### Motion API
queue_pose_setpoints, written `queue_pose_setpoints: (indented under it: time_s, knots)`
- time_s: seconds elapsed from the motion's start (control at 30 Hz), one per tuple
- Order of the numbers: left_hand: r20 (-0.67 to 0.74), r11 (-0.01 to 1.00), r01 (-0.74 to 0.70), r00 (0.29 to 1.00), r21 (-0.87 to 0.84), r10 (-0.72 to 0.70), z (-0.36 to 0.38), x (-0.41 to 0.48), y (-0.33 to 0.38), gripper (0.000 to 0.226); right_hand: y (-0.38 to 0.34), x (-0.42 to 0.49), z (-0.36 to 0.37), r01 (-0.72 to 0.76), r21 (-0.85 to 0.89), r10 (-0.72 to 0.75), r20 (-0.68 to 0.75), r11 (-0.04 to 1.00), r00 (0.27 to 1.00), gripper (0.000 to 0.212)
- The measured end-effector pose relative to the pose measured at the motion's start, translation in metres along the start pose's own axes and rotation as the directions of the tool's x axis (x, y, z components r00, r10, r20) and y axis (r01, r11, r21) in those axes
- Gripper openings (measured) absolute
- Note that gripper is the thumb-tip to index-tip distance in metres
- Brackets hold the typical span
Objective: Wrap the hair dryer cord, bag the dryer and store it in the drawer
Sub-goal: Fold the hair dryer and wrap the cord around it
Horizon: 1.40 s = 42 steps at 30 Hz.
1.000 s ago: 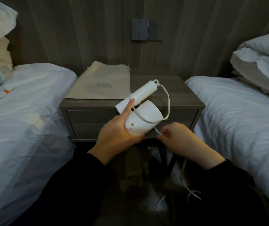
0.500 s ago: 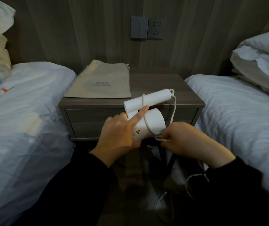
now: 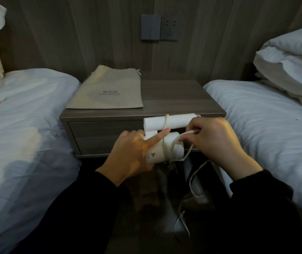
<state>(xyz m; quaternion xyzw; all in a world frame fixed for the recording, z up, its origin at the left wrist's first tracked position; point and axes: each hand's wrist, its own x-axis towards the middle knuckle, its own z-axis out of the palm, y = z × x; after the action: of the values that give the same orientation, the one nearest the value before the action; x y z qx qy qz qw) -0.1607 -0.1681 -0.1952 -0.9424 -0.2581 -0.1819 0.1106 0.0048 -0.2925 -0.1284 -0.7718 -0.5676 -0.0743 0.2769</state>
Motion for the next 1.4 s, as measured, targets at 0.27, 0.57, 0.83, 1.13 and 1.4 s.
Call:
queue_pose_setpoints:
  time_s: [0.27, 0.57, 0.83, 1.13, 1.4]
  knots:
    - [-0.036, 0.992, -0.124, 0.992, 0.026, 0.125, 0.000, -0.003, -0.006, 0.099, 0.025, 0.010, -0.006, 0.034, 0.269, -0.058, 0.082, 0.963, 0.995, 0.024]
    - [-0.019, 0.965, -0.256, 0.966, 0.062, 0.258, 0.002, -0.001, 0.007, 0.099, 0.022, 0.012, 0.010, -0.030, 0.101, 0.035, -0.046, 0.994, 0.998, 0.012]
    - [0.041, 0.957, -0.286, 0.958, 0.046, 0.284, 0.011, -0.002, 0.012, 0.098, 0.024, 0.013, 0.013, -0.111, 0.240, 0.070, 0.176, 0.964, 0.982, 0.013]
    - [-0.028, 0.951, -0.310, 0.950, 0.012, 0.311, 0.015, -0.004, 0.017, 0.092, 0.015, 0.012, 0.023, -0.155, 0.327, 0.128, 0.103, 0.932, 0.986, 0.008]
    - [-0.017, 0.939, -0.342, 0.939, 0.036, 0.343, 0.014, -0.003, 0.002, 0.088, 0.030, 0.015, 0.014, -0.203, 0.247, 0.174, 0.131, 0.948, 0.976, 0.010]
